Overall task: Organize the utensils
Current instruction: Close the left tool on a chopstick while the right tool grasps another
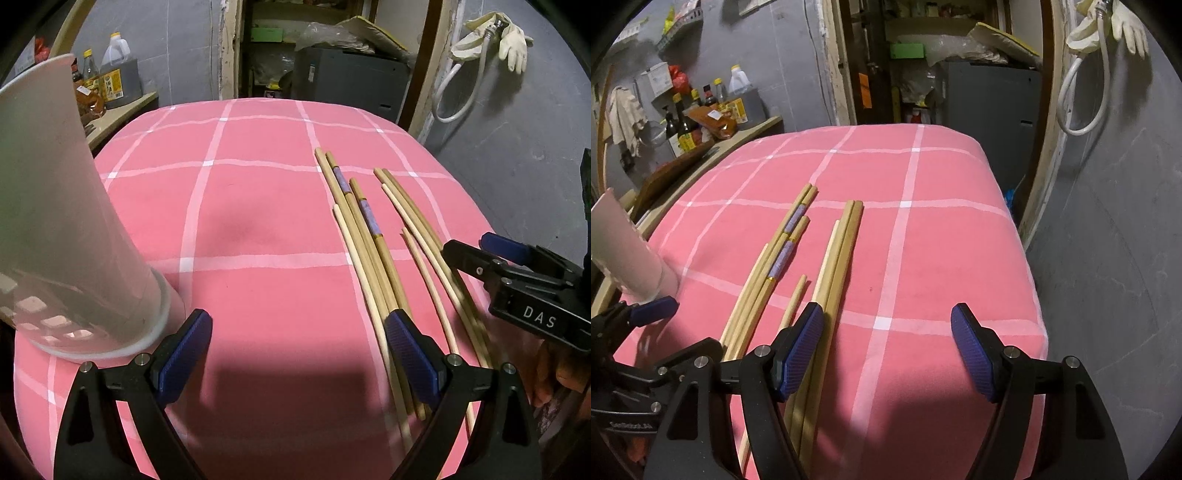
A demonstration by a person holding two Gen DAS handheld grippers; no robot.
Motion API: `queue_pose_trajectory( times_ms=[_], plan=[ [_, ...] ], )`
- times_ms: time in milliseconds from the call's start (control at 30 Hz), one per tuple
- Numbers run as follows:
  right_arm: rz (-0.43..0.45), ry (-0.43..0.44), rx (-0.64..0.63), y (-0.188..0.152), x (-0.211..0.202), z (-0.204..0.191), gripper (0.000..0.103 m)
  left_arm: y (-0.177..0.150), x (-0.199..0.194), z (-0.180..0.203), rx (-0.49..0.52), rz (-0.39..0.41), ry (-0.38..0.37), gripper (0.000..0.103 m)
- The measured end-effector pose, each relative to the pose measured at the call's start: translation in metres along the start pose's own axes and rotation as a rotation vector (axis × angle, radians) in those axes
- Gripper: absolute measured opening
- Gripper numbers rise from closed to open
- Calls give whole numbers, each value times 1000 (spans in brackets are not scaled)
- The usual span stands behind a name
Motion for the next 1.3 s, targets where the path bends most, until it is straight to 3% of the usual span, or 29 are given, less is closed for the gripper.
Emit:
queue_pose_trajectory(
  times_ms=[233,367,433,567,633,800,900,1033,1200,1300],
  plan=[
    [-8,-23,10,1,3,2,71,1,3,-1,3,-17,50,89],
    [-15,-31,-7,1,5,-1,70,4,7,-2,7,-26,83,78],
    [-29,-30,-26,1,9,-4,56,8,9,-3,0,-25,86,69],
    [-41,-19,-52,6,15,-11,41,16,11,3,10,-21,65,51],
    [-50,-3,-54,9,19,-14,32,19,12,6,19,-20,57,46],
    [-83,-1,-78,16,31,-23,31,25,18,11,35,-29,29,29],
    [-101,-9,-97,21,37,-27,29,28,23,16,54,-48,2,27],
    [-123,17,-67,24,40,-27,8,32,26,13,26,-67,-44,22],
    [-119,76,38,22,34,-20,6,30,23,11,10,-64,-69,4],
    [-106,106,65,18,25,-21,5,28,20,11,-3,-58,-90,3]
  ],
)
Point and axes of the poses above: each gripper's, at about its wrist camera, not at the fingertips, and x roughly the way its jaws point, z to its right, y to its top, the point moved 10 cm from there along x, roughly the way its jaws point, and after that the axes turned 9 degrees about x, right-handed, at the moved point
